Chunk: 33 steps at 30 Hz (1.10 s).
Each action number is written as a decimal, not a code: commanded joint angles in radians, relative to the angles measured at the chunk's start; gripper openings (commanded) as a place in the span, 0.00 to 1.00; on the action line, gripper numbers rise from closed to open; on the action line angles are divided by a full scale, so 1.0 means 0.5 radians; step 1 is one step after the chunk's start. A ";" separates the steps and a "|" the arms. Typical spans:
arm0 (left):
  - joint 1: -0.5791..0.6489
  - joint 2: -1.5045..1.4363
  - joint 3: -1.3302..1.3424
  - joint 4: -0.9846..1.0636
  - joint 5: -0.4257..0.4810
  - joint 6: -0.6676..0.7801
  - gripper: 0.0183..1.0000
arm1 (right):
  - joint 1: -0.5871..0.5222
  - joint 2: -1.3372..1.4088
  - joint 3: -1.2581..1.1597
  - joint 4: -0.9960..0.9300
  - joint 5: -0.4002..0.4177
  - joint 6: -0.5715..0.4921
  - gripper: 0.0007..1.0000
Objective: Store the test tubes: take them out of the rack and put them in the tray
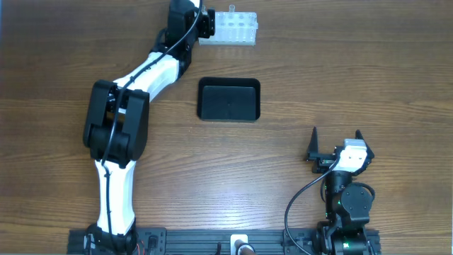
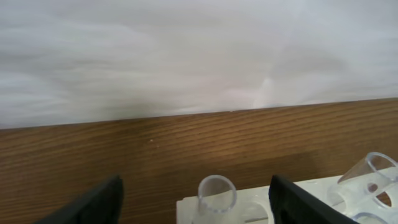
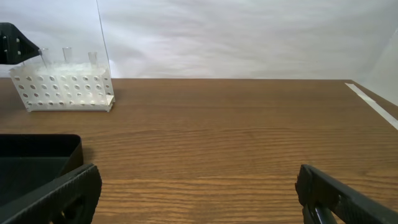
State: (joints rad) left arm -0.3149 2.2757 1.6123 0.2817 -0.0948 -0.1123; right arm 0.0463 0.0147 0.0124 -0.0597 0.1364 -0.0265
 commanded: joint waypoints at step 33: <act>-0.016 0.092 0.049 0.085 -0.014 0.024 0.22 | -0.015 -0.018 -0.014 -0.003 -0.017 0.005 0.99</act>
State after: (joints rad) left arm -0.3218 2.3024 1.6138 0.3130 -0.0986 -0.1047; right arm 0.0463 0.0147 0.0124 -0.0597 0.1360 -0.0265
